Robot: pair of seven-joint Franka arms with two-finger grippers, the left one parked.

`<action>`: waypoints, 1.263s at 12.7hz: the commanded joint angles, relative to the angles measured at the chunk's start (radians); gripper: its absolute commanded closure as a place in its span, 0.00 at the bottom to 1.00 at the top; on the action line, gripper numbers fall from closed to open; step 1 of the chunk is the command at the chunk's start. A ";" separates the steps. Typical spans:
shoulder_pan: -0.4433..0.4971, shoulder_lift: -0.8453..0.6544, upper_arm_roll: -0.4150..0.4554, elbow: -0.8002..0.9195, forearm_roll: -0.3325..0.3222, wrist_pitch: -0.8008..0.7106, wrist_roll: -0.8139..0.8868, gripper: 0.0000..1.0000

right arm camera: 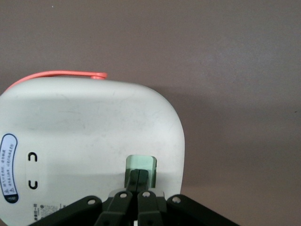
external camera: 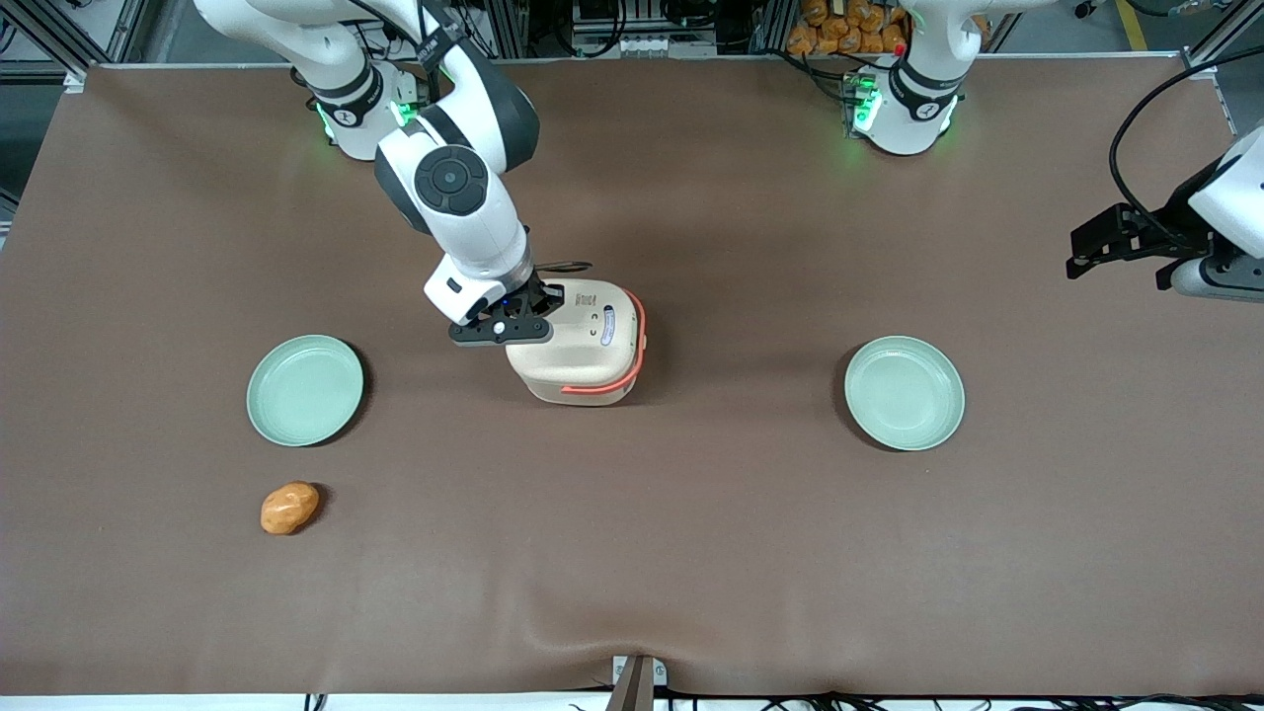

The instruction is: Press rice cooker button with right arm

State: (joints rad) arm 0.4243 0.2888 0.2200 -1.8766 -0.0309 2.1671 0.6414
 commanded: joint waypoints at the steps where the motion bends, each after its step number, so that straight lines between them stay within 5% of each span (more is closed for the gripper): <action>1: -0.009 -0.034 -0.001 0.046 -0.018 -0.071 0.059 0.39; 3: -0.024 -0.062 -0.002 0.211 0.041 -0.281 0.081 0.00; 5: -0.051 -0.074 -0.017 0.371 0.045 -0.450 0.084 0.00; 10: -0.136 -0.210 -0.164 0.405 0.046 -0.613 0.058 0.00; 16: -0.231 -0.276 -0.330 0.395 0.048 -0.695 -0.431 0.00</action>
State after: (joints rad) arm 0.2183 0.0370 -0.0783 -1.4690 -0.0020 1.4846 0.3305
